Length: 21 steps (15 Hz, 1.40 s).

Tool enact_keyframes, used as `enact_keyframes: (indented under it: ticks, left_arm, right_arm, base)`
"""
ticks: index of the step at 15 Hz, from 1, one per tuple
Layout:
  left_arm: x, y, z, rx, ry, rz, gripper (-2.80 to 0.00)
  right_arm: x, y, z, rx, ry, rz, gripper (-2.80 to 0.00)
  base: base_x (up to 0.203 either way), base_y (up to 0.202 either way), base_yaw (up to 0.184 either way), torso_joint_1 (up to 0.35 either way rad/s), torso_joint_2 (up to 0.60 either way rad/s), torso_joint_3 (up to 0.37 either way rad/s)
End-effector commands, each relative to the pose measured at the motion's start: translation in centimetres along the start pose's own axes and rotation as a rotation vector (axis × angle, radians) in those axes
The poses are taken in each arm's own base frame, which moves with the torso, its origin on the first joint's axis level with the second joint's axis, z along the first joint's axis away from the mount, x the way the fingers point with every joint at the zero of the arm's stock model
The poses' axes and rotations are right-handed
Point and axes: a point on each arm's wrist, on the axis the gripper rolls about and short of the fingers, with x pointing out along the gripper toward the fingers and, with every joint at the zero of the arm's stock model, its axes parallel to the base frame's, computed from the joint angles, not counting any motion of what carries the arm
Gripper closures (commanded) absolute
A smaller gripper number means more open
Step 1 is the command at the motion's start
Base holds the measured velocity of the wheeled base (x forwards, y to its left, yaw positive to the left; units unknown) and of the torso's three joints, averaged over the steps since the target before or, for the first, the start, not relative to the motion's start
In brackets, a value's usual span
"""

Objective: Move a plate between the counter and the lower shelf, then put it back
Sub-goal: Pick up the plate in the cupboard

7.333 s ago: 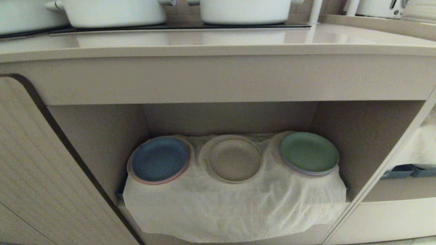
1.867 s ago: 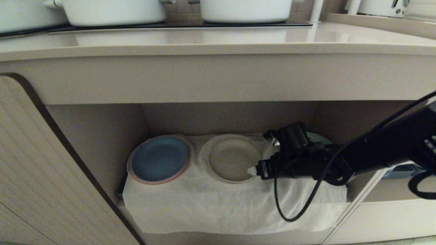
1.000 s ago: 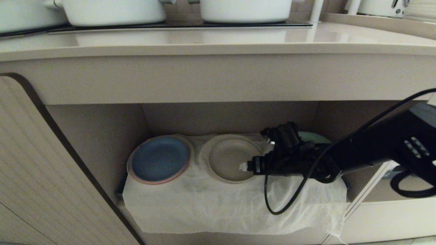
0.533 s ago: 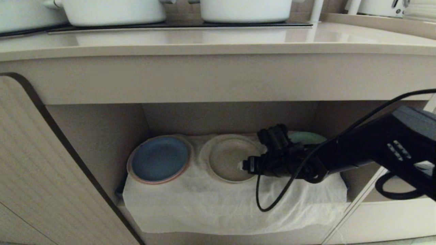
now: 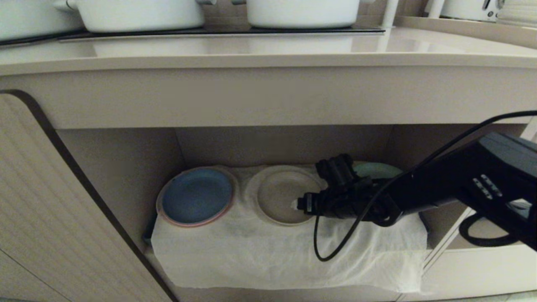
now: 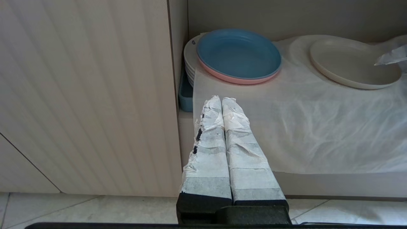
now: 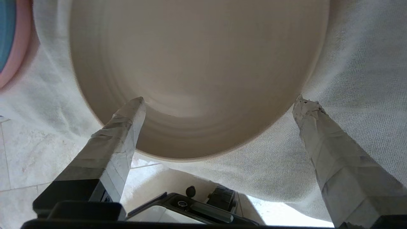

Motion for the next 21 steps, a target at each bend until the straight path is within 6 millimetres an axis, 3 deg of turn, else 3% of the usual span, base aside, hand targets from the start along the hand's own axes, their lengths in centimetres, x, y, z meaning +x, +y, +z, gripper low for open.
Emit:
enact_keyframes:
  ticks: [1, 21]
  left_arm:
    - [0.0, 0.0, 0.0, -0.001, -0.001, 0.0, 0.0]
    - [0.0, 0.0, 0.0, -0.001, -0.001, 0.0, 0.0]
  right_arm:
    - [-0.08, 0.28, 0.06, 0.001, -0.007, 0.008, -2.8]
    - [0.66, 0.12, -0.55, 0.023, -0.018, -0.063, -2.8]
  base:
    - [0.0, 0.0, 0.0, 0.0, 0.0, 0.0]
    - [0.0, 0.0, 0.0, 0.0, 0.0, 0.0]
